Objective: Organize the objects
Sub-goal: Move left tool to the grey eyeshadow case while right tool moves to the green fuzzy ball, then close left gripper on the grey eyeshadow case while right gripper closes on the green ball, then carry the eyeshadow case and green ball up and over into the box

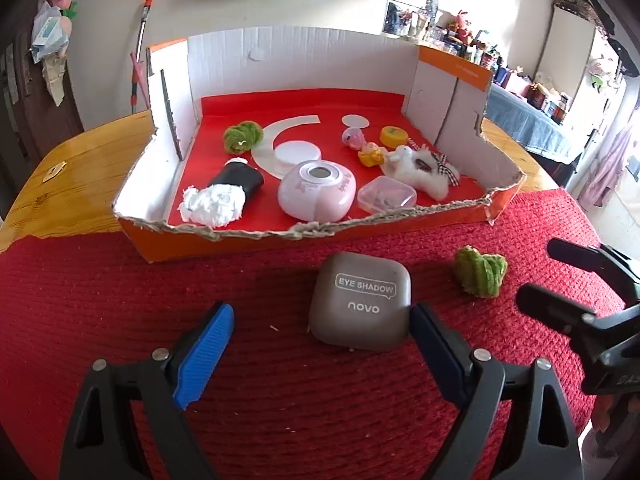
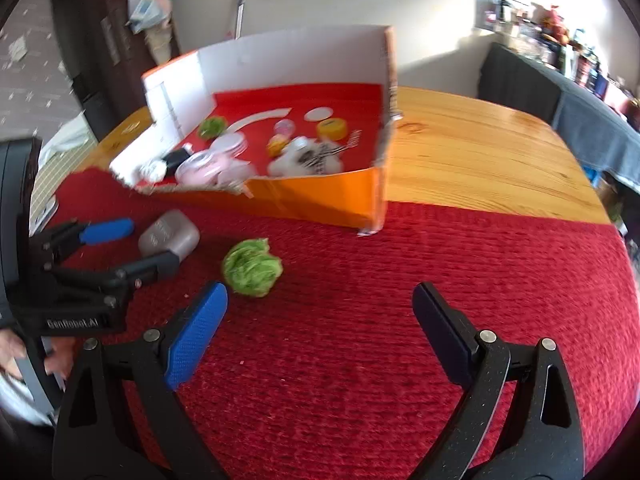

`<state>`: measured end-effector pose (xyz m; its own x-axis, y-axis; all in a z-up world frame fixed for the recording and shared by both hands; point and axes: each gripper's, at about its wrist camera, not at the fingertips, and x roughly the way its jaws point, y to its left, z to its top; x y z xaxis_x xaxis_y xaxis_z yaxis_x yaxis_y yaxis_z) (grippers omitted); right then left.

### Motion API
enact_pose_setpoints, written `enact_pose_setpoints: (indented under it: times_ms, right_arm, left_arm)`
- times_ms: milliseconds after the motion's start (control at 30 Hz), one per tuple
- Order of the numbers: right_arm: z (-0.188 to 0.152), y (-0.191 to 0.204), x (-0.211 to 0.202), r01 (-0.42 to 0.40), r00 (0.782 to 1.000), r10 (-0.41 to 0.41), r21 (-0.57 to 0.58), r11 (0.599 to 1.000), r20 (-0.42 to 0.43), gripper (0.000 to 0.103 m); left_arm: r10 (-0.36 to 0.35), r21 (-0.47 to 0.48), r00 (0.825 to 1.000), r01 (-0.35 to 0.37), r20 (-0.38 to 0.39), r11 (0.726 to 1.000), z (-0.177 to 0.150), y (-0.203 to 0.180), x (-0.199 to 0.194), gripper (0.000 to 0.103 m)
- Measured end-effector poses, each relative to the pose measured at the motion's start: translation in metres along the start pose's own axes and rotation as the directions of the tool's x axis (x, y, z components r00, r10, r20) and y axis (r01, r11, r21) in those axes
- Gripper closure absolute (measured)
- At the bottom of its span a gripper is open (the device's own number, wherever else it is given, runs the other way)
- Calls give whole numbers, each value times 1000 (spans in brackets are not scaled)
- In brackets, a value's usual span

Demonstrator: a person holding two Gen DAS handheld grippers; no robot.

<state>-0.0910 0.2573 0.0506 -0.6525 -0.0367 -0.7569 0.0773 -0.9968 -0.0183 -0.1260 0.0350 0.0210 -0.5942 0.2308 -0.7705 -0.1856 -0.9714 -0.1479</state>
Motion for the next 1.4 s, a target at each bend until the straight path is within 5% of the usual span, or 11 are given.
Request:
enact_pose_setpoints:
  times_ms: [300,500,567,1233,1400]
  right_arm:
    - [8,18,14,-15,999,12,-99,995,-33,24]
    - [8,28,24,-23,999,15,-148,989,-52,50]
    - [7,32,25,-40,998,32,-165,985,-50,73]
    - [4,55,-5,-87,996,91,-187,978,13,73]
    - [25,57,-26,-72,995,84,-189,979,57,73]
  left_arm:
    - [-41,75,999,40,5,996,2,-5,0,30]
    - [-97,107,995,96,1,990,1,-12,-1,51]
    - [-114,109,994,113,2,988,1,-13,-1,51]
    - [-179,97,981,171,74,980,-1,-8,-42,51]
    - [-200,107,972,187,121,976,25,-4,-66,51]
